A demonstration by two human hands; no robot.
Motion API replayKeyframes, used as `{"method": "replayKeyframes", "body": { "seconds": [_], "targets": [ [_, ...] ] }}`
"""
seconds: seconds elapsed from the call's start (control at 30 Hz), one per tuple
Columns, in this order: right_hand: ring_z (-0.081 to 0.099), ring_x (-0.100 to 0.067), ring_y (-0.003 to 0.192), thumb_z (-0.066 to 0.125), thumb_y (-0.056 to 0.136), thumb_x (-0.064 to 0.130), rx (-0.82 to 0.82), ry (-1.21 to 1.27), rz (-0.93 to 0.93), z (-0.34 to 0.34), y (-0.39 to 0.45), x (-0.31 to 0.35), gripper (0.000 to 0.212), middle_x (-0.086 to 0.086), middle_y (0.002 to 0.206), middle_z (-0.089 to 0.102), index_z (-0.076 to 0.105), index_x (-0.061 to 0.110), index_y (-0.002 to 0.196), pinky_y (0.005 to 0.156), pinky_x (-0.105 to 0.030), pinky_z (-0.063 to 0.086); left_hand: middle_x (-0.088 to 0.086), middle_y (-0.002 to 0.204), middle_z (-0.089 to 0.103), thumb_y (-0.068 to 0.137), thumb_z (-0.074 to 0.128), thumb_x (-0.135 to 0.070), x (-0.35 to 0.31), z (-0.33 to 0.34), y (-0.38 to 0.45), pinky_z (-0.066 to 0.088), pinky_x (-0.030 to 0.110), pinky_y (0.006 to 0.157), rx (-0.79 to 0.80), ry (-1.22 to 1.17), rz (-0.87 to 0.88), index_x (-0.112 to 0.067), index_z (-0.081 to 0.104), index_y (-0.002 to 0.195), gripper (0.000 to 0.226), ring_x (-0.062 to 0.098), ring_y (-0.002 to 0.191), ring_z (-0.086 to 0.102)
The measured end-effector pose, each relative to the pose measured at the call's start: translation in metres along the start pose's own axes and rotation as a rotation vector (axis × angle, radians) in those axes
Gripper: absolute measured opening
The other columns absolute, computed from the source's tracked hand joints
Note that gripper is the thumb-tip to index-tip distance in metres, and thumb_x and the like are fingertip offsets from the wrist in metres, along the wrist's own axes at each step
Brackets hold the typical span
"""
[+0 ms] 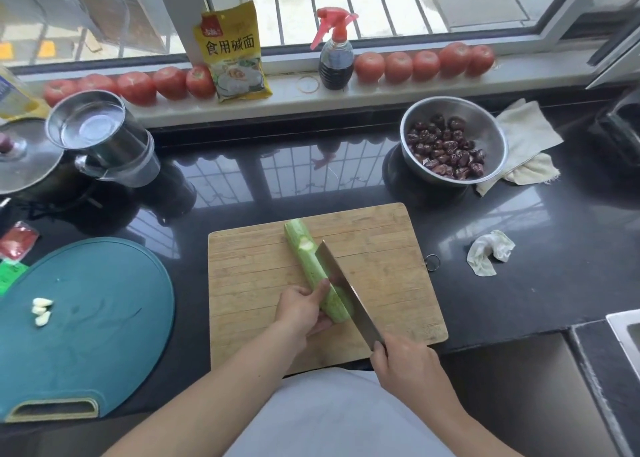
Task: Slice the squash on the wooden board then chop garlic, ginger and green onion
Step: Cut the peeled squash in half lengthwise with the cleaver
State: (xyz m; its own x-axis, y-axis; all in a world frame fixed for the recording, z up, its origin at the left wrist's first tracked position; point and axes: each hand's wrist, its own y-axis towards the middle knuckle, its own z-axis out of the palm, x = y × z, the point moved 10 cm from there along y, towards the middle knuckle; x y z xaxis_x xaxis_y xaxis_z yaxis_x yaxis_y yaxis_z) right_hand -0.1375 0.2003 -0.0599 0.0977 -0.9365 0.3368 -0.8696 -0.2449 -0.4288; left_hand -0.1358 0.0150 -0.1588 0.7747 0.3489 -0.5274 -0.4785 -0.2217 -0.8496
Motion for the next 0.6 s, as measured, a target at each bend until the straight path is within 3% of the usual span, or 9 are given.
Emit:
{"method": "replayKeyframes", "body": {
  "seconds": [0.07, 0.17, 0.27, 0.33, 0.4, 0.6],
  "targets": [
    [0.047, -0.026, 0.061, 0.041, 0.095, 0.031, 0.011, -0.037, 0.005, 0.003, -0.001, 0.0, 0.029, 0.001, 0.065, 0.048, 0.032, 0.022, 0.069, 0.058, -0.037, 0.039, 0.018, 0.095, 0.077, 0.092, 0.073, -0.037, 0.0, -0.001, 0.0, 0.064, 0.038, 0.064, -0.016, 0.008, 0.009, 0.006, 0.062, 0.111, 0.049, 0.029, 0.082, 0.077],
    [0.057, -0.03, 0.065, 0.04, 0.096, 0.032, 0.021, -0.109, 0.008, 0.008, 0.0, 0.005, 0.024, 0.002, 0.064, 0.045, 0.035, 0.021, 0.076, 0.054, -0.035, 0.034, 0.02, 0.1, 0.075, 0.092, 0.073, -0.039, 0.001, -0.001, 0.002, 0.065, 0.045, 0.07, -0.026, 0.017, 0.003, 0.005, 0.06, 0.113, 0.05, 0.032, 0.084, 0.077],
    [0.043, -0.029, 0.055, 0.042, 0.096, 0.028, 0.01, -0.088, -0.012, 0.01, 0.0, 0.009, 0.028, 0.005, 0.057, 0.034, 0.028, 0.022, 0.072, 0.053, -0.035, 0.028, 0.021, 0.102, 0.074, 0.092, 0.073, -0.039, 0.002, 0.0, 0.002, 0.065, 0.047, 0.07, -0.018, 0.014, -0.01, 0.002, 0.059, 0.113, 0.048, 0.033, 0.085, 0.076],
    [0.049, -0.031, 0.059, 0.042, 0.097, 0.028, 0.007, -0.065, -0.033, 0.011, 0.0, 0.01, 0.024, 0.005, 0.06, 0.036, 0.032, 0.021, 0.076, 0.053, -0.034, 0.029, 0.021, 0.105, 0.073, 0.092, 0.073, -0.039, 0.002, 0.002, 0.001, 0.064, 0.048, 0.071, -0.017, 0.014, -0.017, 0.0, 0.058, 0.113, 0.047, 0.034, 0.088, 0.075],
    [0.053, -0.03, 0.062, 0.041, 0.097, 0.029, 0.007, -0.047, -0.04, 0.013, 0.002, 0.011, 0.021, 0.004, 0.062, 0.04, 0.036, 0.02, 0.079, 0.053, -0.034, 0.03, 0.021, 0.106, 0.073, 0.093, 0.073, -0.039, 0.001, 0.002, 0.0, 0.065, 0.046, 0.07, -0.019, 0.013, -0.02, -0.001, 0.058, 0.111, 0.045, 0.034, 0.088, 0.076],
    [0.042, -0.024, 0.053, 0.046, 0.097, 0.025, -0.011, -0.051, -0.049, 0.02, 0.006, 0.011, 0.025, 0.008, 0.057, 0.032, 0.033, 0.02, 0.076, 0.051, -0.035, 0.035, 0.02, 0.1, 0.075, 0.094, 0.072, -0.037, 0.002, -0.001, -0.001, 0.062, 0.036, 0.06, -0.015, 0.005, -0.017, 0.004, 0.055, 0.115, 0.048, 0.03, 0.082, 0.077]
  ]
}}
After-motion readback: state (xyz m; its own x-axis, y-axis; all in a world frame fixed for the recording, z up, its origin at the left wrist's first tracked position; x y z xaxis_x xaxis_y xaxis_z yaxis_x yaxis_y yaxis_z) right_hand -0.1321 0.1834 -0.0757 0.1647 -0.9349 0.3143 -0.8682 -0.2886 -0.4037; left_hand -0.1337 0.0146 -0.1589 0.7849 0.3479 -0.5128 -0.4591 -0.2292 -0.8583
